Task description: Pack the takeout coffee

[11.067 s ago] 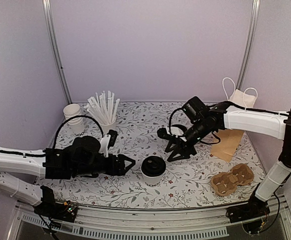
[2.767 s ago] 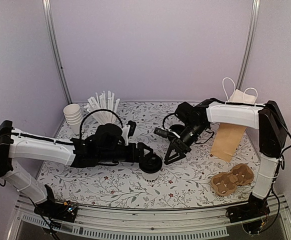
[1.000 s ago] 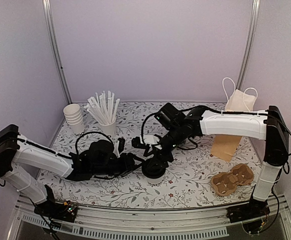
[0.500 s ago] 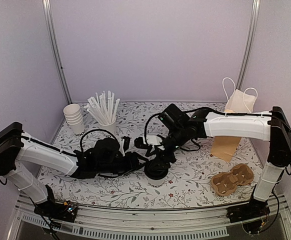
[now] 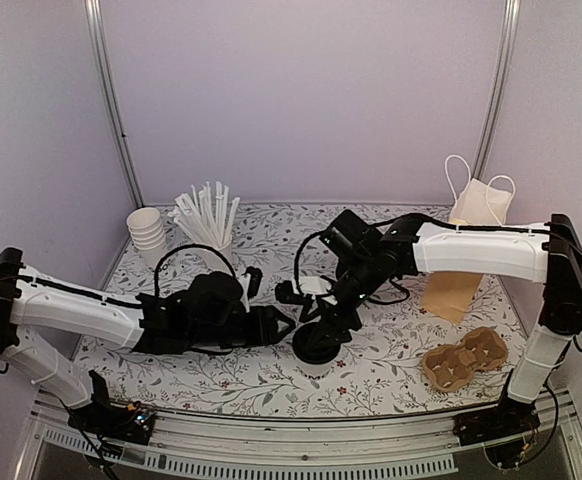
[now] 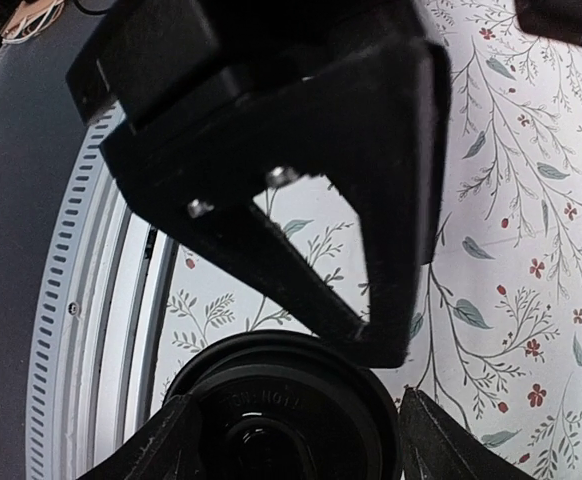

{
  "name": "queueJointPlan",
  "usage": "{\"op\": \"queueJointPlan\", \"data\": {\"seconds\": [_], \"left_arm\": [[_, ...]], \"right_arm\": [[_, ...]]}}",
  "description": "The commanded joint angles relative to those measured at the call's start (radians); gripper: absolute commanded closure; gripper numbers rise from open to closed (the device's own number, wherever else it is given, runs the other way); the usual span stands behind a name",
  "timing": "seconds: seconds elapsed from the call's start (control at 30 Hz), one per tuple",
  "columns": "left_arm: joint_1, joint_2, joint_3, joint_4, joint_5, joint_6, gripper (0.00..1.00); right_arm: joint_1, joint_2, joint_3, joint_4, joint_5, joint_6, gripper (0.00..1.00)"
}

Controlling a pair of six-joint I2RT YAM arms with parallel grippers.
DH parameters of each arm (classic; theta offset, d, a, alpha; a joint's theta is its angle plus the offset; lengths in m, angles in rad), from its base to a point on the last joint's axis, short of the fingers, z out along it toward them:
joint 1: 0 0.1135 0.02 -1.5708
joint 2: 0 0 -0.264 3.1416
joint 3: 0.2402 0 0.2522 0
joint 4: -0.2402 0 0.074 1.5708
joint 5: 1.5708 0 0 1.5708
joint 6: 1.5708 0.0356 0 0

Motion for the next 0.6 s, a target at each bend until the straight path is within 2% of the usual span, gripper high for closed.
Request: {"op": "queueJointPlan", "data": {"seconds": [0.0, 0.13, 0.23, 0.33, 0.57], "left_arm": [[-0.009, -0.036, 0.06, -0.077, -0.048, 0.079, 0.44], [-0.012, -0.051, 0.054, -0.054, -0.038, 0.099, 0.39], [-0.017, -0.053, 0.04, 0.037, 0.014, 0.152, 0.35], [-0.022, -0.018, 0.064, 0.058, 0.061, 0.196, 0.31], [-0.031, 0.092, 0.137, 0.03, 0.061, 0.274, 0.28]], "right_arm": [[-0.003, -0.056, 0.012, -0.093, -0.032, -0.022, 0.29], [-0.004, -0.094, 0.004, -0.108, -0.056, -0.025, 0.28], [-0.005, -0.123, -0.012, -0.108, -0.064, -0.024, 0.27], [-0.006, -0.145, -0.04, -0.114, -0.047, -0.017, 0.27], [-0.008, -0.212, -0.204, -0.027, 0.127, 0.016, 0.23]]}}
